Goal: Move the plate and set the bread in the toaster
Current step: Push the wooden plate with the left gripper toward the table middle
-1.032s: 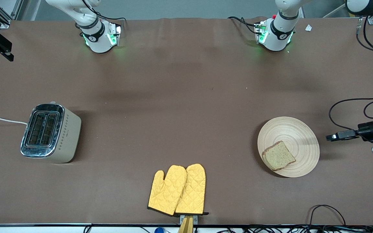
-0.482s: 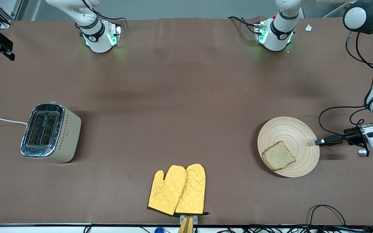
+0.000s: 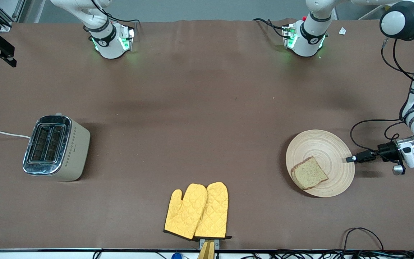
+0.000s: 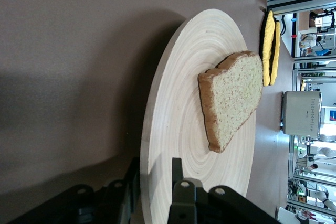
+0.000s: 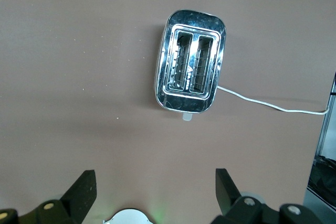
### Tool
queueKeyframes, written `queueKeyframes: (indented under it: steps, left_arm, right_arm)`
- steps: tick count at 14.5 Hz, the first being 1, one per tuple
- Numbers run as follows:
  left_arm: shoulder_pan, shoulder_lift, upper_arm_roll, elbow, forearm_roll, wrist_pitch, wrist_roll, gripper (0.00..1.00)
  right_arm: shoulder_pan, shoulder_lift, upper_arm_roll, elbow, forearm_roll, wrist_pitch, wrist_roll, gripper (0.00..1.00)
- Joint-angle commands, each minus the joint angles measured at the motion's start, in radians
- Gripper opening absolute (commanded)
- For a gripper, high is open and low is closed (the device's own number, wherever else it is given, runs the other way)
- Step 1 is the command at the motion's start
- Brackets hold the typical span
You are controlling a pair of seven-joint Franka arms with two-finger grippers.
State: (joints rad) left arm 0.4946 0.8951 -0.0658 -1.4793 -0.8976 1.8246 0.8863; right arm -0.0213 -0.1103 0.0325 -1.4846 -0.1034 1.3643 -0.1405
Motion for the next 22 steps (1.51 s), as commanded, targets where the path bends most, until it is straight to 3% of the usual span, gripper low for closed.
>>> queueKeyframes:
  steps: [1,5,10,15,22]
  left_arm:
    - [0.002,0.011,-0.006,0.017,-0.018,-0.005,0.023,0.16]
    - [-0.005,0.018,-0.011,0.017,-0.018,-0.005,0.085,0.03]
    - [-0.007,0.007,-0.049,0.051,-0.007,-0.042,0.077,0.0]
    - [-0.039,-0.012,-0.193,0.03,-0.003,-0.105,0.031,0.0]
    - [-0.292,-0.012,-0.223,0.01,-0.084,-0.041,-0.029,0.0]
  right_arm:
    - [0.009,-0.005,0.001,0.0,-0.016,-0.007,0.018,1.0]
    - [0.009,-0.005,0.001,0.0,-0.016,-0.01,0.019,1.0]
    - [0.008,-0.005,0.001,0.0,-0.016,-0.013,0.018,1.0]
    - [0.009,-0.005,0.001,0.0,-0.018,-0.011,0.018,1.0]
    - [0.008,-0.005,0.001,0.001,-0.016,-0.011,0.018,1.0]
